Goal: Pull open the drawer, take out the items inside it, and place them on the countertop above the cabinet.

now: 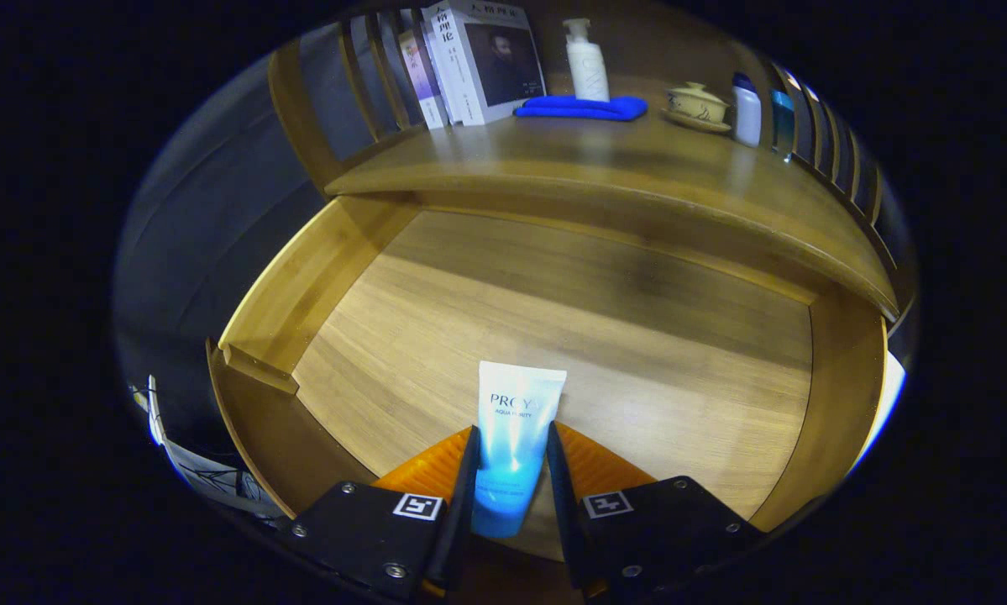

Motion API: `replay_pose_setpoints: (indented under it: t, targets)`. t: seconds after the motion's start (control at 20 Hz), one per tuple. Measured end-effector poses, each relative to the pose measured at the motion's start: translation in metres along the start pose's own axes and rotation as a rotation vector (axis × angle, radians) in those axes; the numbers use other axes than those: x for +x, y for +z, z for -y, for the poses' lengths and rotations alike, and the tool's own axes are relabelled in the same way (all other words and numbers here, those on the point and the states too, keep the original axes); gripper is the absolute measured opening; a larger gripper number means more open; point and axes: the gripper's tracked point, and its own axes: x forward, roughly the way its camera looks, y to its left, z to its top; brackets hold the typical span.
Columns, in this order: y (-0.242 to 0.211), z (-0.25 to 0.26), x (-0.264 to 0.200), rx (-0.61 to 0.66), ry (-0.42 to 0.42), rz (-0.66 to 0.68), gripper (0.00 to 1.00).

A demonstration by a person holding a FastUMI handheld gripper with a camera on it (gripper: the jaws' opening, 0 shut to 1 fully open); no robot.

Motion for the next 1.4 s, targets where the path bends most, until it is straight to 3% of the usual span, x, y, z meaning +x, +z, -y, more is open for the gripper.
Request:
replay_pose_setpoints:
  t: [0.8, 1.4]
  targets:
    - [0.088, -0.002, -0.078, -0.064, -0.032, 0.388, 0.46]
    - [0.178, 0.033, -0.078, 0.100, -0.104, 0.486, 0.46]
